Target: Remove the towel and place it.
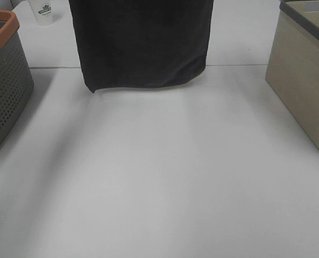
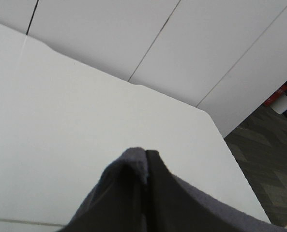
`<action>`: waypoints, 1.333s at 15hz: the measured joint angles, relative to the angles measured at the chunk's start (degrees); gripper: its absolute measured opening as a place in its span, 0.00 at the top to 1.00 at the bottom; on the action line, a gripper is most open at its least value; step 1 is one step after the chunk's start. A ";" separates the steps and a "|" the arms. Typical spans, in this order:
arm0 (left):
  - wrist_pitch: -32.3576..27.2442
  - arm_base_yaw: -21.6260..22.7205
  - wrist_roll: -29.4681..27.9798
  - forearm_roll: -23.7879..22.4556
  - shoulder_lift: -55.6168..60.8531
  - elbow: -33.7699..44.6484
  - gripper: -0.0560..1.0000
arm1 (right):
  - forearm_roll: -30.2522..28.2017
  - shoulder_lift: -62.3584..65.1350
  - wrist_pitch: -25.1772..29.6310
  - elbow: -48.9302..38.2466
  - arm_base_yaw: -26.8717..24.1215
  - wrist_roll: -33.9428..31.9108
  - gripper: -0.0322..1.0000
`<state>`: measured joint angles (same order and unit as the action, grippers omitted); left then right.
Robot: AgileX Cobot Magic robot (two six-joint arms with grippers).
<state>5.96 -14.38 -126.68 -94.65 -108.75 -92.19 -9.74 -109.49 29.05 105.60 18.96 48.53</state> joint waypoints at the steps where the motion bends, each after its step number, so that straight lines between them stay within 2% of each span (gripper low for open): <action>1: 1.09 1.26 0.11 0.00 -2.41 -3.04 0.95 | -0.11 -1.55 -2.35 1.49 -0.34 -0.06 0.95; 2: 5.39 4.13 1.09 0.00 -6.93 -9.45 0.95 | -0.06 -5.39 -5.21 6.65 -1.72 -0.11 0.95; 3: 7.91 4.93 2.52 0.00 -8.48 -11.80 0.95 | 0.00 -6.70 -6.59 8.02 -2.29 -0.17 0.95; 4: 8.65 5.04 3.38 0.00 -8.94 -12.55 0.95 | 0.00 -7.10 -7.16 8.37 -2.58 -0.52 0.95; 6: 9.63 5.04 8.65 -0.17 -9.74 -12.83 0.95 | 0.40 -7.39 -7.05 8.25 -3.15 -3.32 0.95; 9: 9.28 4.18 13.64 0.00 -9.74 -9.11 0.95 | 0.40 -7.10 -4.47 4.18 -3.21 -4.76 0.95; 10: 9.22 3.72 14.50 0.00 -9.74 -6.93 0.95 | 0.92 -6.59 -3.15 0.52 -3.38 -4.76 0.95; 11: 9.05 2.29 15.64 0.00 -9.00 -0.86 0.95 | 2.12 -3.55 -3.61 -10.31 -3.67 -4.76 0.95; 14: 8.59 0.00 16.96 0.00 -5.96 9.28 0.95 | 4.98 3.44 -6.59 -23.43 -3.72 -4.47 0.95; 15: 8.42 -0.52 17.13 0.00 -5.44 11.23 0.95 | 5.79 4.30 -6.70 -25.44 -3.72 -4.18 0.95; 20: 7.96 -3.72 17.93 2.01 -1.60 28.30 0.95 | 19.82 6.53 -6.76 -41.08 -3.21 6.99 0.95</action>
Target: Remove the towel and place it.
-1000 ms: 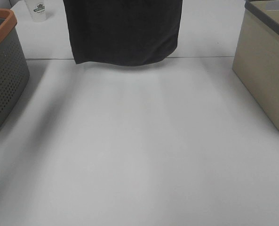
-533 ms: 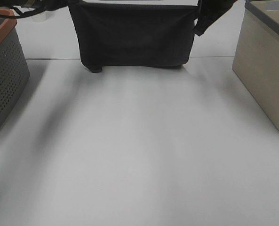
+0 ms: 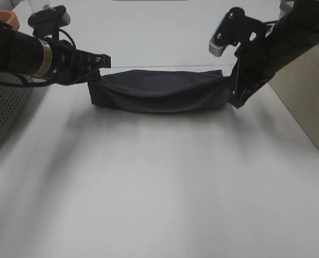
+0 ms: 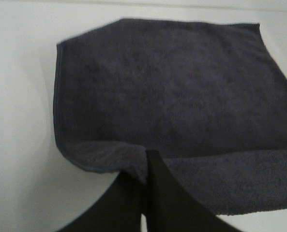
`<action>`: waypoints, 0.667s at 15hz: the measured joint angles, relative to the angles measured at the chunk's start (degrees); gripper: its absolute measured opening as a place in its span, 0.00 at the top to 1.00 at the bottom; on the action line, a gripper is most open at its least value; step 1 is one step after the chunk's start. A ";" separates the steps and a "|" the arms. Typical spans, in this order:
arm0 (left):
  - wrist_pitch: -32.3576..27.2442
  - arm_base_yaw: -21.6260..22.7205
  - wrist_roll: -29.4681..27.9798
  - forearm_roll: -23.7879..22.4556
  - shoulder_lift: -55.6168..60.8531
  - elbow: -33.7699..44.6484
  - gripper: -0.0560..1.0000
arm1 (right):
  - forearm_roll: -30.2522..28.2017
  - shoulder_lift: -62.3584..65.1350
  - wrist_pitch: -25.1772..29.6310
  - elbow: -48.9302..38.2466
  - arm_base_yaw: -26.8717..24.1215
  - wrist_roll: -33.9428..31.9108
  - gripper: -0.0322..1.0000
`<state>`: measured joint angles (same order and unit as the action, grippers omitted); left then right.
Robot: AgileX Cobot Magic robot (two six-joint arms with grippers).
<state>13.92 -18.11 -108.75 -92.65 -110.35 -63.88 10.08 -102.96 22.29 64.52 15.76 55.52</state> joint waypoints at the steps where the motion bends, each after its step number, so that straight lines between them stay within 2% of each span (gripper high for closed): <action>1: 0.11 0.00 0.00 1.20 0.17 3.09 0.95 | 1.83 0.29 0.00 -2.12 0.57 2.18 0.95; 4: 1.83 0.00 0.00 4.41 0.17 10.08 0.95 | 4.64 0.46 -0.06 -7.91 2.46 4.87 0.95; 7: 4.93 0.00 0.00 4.53 0.17 13.35 0.95 | 5.56 0.46 0.29 -11.57 2.46 6.47 0.95; 10: 9.45 0.00 0.00 4.76 0.23 17.02 0.95 | 5.96 0.46 3.55 -14.38 2.46 8.02 0.95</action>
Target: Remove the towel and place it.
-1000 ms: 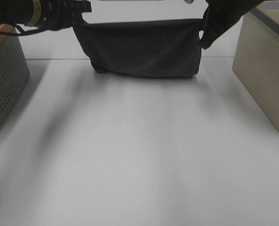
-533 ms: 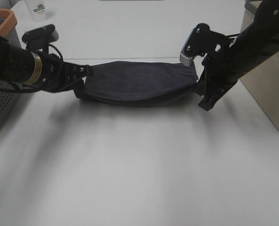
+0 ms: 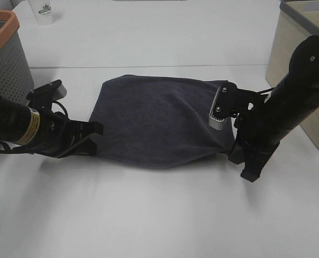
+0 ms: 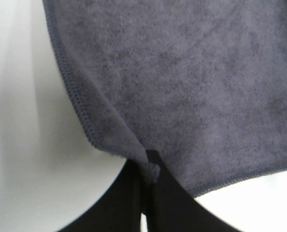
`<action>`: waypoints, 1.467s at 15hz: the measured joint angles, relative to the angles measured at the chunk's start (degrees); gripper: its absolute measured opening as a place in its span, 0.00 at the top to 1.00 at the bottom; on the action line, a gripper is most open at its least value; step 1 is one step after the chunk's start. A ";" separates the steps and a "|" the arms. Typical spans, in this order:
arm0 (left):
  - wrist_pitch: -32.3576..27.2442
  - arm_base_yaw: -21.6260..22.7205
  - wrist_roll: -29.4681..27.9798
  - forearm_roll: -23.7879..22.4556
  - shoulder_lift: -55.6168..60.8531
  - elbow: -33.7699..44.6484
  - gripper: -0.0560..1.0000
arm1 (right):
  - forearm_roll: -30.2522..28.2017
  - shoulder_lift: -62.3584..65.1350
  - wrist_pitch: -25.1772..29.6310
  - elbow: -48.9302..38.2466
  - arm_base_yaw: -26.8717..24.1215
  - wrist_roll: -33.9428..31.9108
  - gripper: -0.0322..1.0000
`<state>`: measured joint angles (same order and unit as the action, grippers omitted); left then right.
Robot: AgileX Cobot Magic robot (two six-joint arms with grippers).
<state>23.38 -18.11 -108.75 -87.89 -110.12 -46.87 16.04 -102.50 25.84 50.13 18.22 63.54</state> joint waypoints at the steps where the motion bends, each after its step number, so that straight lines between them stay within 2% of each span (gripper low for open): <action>1: 1.03 0.00 0.00 -0.29 0.00 0.92 0.95 | 0.69 0.00 1.26 -0.40 0.00 0.11 0.95; 9: 3.72 0.00 0.00 -2.64 0.00 2.29 0.95 | 2.86 0.00 1.03 -1.38 0.00 1.09 0.95; 10: 3.67 0.00 0.00 -2.92 0.00 2.29 0.93 | 2.92 0.00 1.03 -1.38 0.00 1.38 0.92; 11: 3.72 0.00 0.00 -3.32 0.00 2.29 0.87 | 2.92 0.00 1.20 -1.38 0.00 2.23 0.85; 12: 4.01 0.00 0.00 -3.90 0.00 2.29 0.79 | 2.92 0.00 1.66 -1.38 0.00 3.61 0.71; 13: 4.64 0.00 -0.11 -4.30 0.00 2.29 0.66 | 2.92 0.00 2.06 -1.38 0.00 4.70 0.59; 14: 5.44 0.00 -2.52 -5.10 0.00 2.29 0.38 | 2.92 0.00 1.55 -1.38 0.00 5.90 0.41; 15: 5.73 0.00 -3.44 -5.50 0.00 2.29 0.31 | 2.92 0.00 0.74 -1.38 0.00 5.90 0.36; 16: 6.53 0.00 -4.35 -6.19 0.23 2.29 0.18 | 2.92 0.00 0.17 -1.38 0.00 5.90 0.34; 18: 7.10 0.00 -6.59 -8.14 0.63 2.29 0.13 | 2.92 0.17 -0.23 -1.38 0.00 5.90 0.32; 20: 7.16 0.00 -11.40 -11.29 2.46 1.72 0.13 | 2.86 1.95 -1.20 -1.43 0.00 5.90 0.32; 22: 7.16 0.00 -14.84 -11.63 6.70 -0.34 0.13 | 2.86 4.58 -2.29 -1.43 0.00 5.90 0.32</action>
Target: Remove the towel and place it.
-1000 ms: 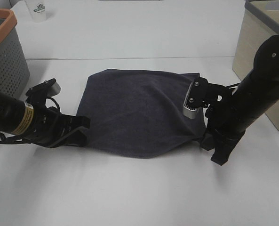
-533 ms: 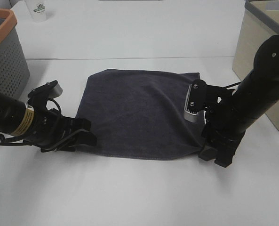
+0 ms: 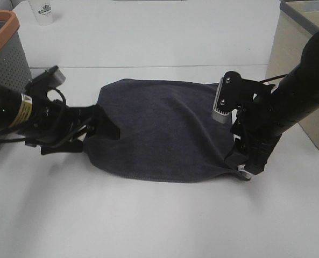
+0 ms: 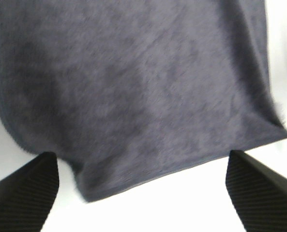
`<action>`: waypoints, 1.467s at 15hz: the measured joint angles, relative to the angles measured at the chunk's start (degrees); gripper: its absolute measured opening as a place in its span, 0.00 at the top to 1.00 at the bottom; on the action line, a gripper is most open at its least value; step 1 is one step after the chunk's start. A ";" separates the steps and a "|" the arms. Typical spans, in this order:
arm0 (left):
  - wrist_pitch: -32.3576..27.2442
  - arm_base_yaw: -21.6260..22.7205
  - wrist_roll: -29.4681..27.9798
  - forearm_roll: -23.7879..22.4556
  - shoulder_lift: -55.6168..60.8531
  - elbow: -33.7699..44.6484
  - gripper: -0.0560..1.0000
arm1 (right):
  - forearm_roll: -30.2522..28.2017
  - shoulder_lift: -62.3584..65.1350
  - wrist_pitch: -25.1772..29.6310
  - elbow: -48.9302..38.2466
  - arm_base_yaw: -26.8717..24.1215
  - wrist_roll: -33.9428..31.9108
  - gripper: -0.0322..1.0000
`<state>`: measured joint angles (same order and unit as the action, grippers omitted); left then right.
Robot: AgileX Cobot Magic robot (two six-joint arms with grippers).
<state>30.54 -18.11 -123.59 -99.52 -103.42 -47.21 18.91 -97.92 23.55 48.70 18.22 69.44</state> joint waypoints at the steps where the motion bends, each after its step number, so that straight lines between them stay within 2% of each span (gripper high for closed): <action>1: 0.06 0.00 -1.03 -0.06 2.01 -0.92 0.13 | 0.00 1.38 -0.06 0.00 0.00 0.00 0.32; 5: 0.06 0.00 -3.84 -0.06 7.96 -3.90 0.13 | 0.00 5.84 -1.60 0.00 0.00 -0.11 0.32; 8: -2.75 0.00 -2.46 -0.23 10.31 -8.14 0.13 | -0.06 10.08 -11.69 0.00 0.00 -3.72 0.32; 12: -18.39 0.00 6.19 -0.52 11.34 -18.45 0.14 | 0.06 15.70 -30.48 0.00 0.00 -9.05 0.32; 15: -36.21 0.00 19.31 -0.46 11.34 -24.52 0.15 | 3.38 17.70 -46.29 0.00 0.00 -9.17 0.32; 16: -46.70 0.00 31.17 4.35 11.34 -26.47 0.15 | 10.03 17.76 -55.23 0.00 0.00 -9.17 0.32; 18: -60.68 0.06 56.78 20.97 11.23 -31.40 0.17 | 20.86 17.76 -61.88 0.92 0.06 -9.17 0.32; 19: -65.89 0.63 69.27 30.31 10.89 -34.78 0.17 | 27.22 17.76 -62.51 2.41 0.06 -9.17 0.32; 20: -68.98 1.83 81.36 41.60 10.43 -38.16 0.17 | 33.00 17.70 -61.65 5.16 0.06 -9.22 0.32; 22: -71.68 5.79 98.66 63.43 9.91 -44.23 0.17 | 45.21 17.59 -52.94 12.26 0.06 -7.51 0.32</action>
<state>-41.14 -12.32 -24.92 -36.10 -93.51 -91.44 64.11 -80.33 -29.39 60.96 18.28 61.94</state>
